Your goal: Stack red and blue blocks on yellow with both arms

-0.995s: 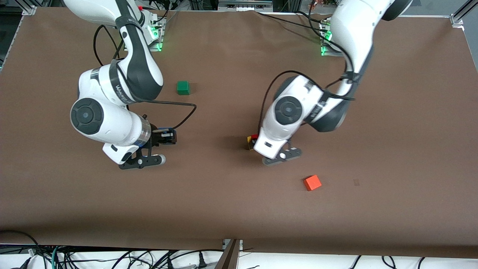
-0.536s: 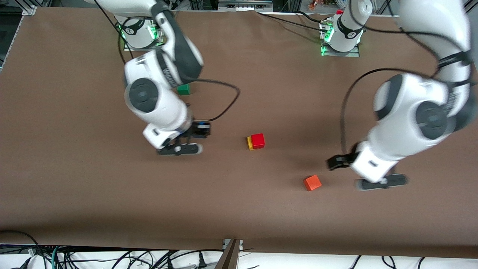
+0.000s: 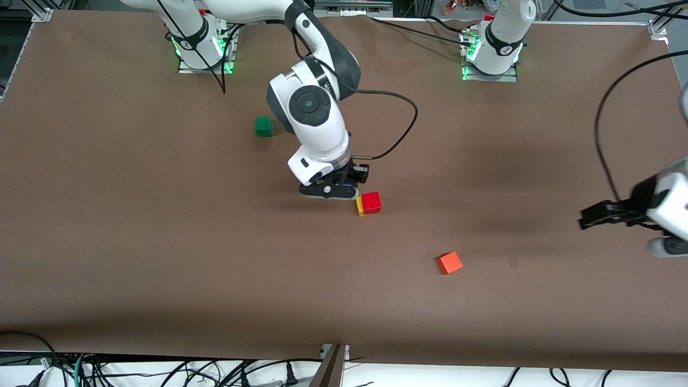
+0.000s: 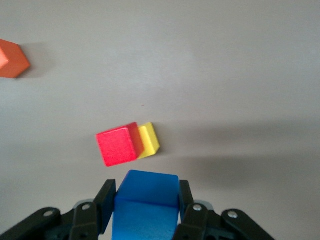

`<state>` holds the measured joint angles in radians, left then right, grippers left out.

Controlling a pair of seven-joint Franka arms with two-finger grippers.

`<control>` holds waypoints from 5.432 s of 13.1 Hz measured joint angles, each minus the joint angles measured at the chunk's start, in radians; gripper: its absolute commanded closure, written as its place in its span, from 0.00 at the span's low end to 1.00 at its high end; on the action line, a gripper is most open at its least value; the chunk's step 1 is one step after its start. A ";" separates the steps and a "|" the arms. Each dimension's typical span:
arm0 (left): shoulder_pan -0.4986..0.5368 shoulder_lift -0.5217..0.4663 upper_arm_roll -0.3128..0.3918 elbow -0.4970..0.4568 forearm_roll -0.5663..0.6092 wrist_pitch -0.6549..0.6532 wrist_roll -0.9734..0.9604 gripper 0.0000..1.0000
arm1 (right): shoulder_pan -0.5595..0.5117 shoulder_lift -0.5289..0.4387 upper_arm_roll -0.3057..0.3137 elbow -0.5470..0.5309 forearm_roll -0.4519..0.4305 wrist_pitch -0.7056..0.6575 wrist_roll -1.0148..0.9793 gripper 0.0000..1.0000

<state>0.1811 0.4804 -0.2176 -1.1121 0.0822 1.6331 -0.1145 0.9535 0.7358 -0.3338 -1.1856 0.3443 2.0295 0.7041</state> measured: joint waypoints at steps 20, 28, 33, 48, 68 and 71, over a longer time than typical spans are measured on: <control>0.000 -0.234 0.009 -0.327 0.000 -0.022 0.011 0.00 | -0.002 0.154 0.046 0.063 0.000 0.261 0.026 0.20; 0.000 -0.234 0.009 -0.326 0.000 -0.022 0.011 0.00 | -0.006 0.142 0.034 0.088 0.000 0.199 0.028 0.00; -0.001 -0.234 0.009 -0.325 0.000 -0.021 0.011 0.00 | -0.133 -0.001 0.014 0.118 0.000 -0.049 -0.048 0.00; -0.001 -0.235 0.008 -0.319 -0.019 -0.020 -0.020 0.00 | -0.440 -0.391 -0.058 0.006 -0.050 -0.564 -0.510 0.00; -0.001 -0.234 0.008 -0.308 -0.019 -0.016 -0.020 0.00 | -0.429 -0.378 -0.058 -0.017 -0.083 -0.549 -0.589 0.00; -0.001 -0.233 0.008 -0.308 -0.019 -0.016 -0.020 0.00 | -0.426 -0.371 -0.057 -0.019 -0.099 -0.547 -0.589 0.00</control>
<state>0.1805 0.2469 -0.2092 -1.4197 0.0631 1.6169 -0.1344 0.5274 0.3647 -0.3905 -1.2046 0.2450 1.4826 0.1147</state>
